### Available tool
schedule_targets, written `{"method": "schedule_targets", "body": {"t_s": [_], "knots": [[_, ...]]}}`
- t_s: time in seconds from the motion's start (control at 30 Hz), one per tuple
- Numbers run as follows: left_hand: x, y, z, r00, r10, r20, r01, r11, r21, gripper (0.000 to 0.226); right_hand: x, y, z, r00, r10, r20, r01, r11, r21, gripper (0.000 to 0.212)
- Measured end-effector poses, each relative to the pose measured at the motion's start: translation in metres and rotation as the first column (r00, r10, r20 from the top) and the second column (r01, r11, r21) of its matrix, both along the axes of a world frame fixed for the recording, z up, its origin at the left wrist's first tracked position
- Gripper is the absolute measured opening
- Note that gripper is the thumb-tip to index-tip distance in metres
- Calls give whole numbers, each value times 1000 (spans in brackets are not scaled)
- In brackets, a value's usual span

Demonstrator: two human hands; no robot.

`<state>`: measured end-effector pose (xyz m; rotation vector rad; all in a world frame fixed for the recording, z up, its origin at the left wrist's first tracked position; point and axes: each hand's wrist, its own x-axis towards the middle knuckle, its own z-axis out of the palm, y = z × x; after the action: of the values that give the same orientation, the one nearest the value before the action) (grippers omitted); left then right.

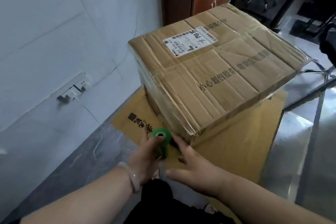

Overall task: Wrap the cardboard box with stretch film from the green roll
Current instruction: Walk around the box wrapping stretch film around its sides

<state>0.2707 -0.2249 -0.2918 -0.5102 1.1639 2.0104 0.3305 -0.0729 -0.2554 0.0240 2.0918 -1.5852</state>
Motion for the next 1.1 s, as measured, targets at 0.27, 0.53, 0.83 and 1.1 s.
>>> {"method": "schedule_targets", "body": {"t_s": [0.27,0.53,0.83,1.1], "knots": [[53,23,5,978,207,4,-203,965,-166,122,30,19,-1,997,46,-70,-37,993,115,85],[95,43,11,992,98,75,-88,989,-119,116,52,40,-3,999,-30,-25,34,988,152,72],[91,53,5,991,79,106,-74,996,-47,112,60,55,7,986,77,-150,-23,942,334,84],[111,72,-4,989,-58,135,75,989,-126,107,77,71,-5,993,-13,-115,50,946,321,60]]}}
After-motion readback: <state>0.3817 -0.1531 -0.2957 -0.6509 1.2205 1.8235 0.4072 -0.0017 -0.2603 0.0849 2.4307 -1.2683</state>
